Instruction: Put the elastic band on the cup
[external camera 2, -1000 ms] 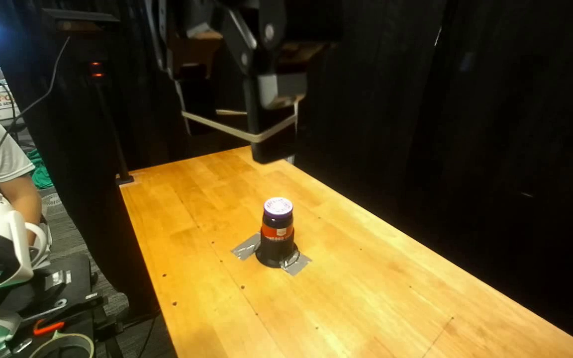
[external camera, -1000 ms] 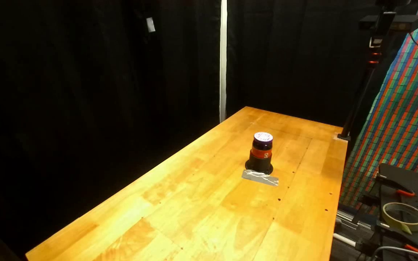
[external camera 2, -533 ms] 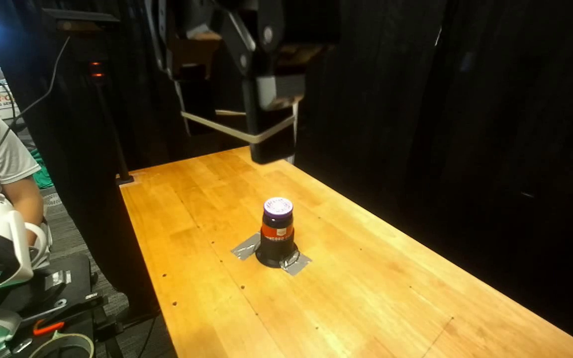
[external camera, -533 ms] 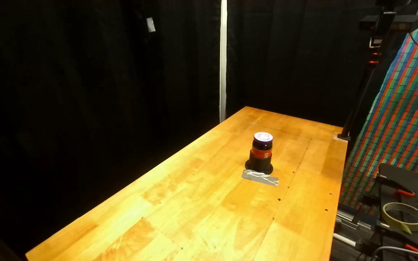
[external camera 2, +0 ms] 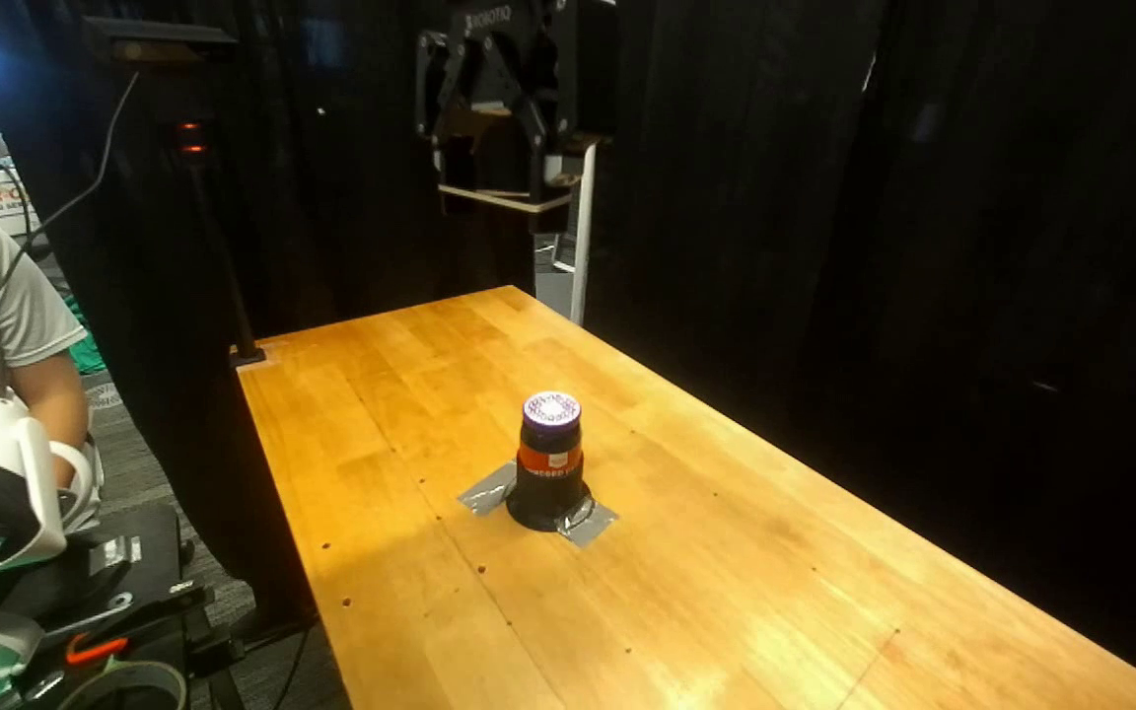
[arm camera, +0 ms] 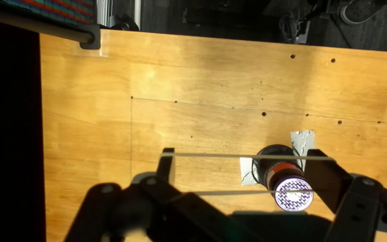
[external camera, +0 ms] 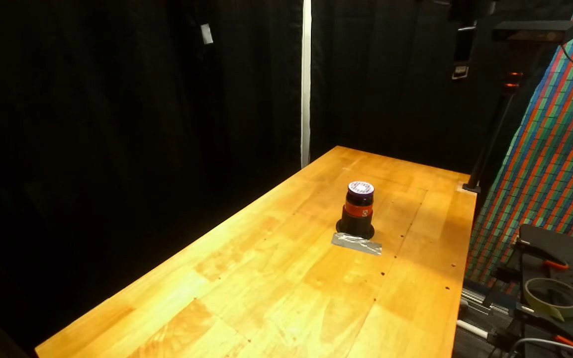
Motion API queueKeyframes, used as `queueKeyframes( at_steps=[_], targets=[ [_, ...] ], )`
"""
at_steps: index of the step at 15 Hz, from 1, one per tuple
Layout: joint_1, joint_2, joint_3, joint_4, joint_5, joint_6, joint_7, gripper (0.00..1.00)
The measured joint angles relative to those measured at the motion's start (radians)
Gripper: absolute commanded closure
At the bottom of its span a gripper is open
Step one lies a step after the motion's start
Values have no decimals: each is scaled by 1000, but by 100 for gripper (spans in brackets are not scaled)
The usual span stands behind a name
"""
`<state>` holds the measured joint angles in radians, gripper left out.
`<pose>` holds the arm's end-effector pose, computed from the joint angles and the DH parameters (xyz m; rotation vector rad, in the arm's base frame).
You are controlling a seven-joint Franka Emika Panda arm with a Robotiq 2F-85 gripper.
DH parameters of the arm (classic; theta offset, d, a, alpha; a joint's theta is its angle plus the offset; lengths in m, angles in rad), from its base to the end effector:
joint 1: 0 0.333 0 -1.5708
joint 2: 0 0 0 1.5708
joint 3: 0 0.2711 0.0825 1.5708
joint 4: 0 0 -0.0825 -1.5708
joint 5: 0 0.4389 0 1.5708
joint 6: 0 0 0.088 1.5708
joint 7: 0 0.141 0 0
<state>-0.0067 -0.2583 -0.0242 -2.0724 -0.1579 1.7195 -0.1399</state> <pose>0.5302 -0.0365 0.4432 2.9897 0.2110 -0.1602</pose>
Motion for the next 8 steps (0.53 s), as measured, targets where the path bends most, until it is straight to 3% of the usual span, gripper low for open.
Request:
queueKeyframes(
  at_steps=[4, 8],
  targets=[
    [32, 237, 55, 177, 30, -5, 133, 0],
    [39, 450, 59, 321, 50, 5, 209, 0]
  ],
)
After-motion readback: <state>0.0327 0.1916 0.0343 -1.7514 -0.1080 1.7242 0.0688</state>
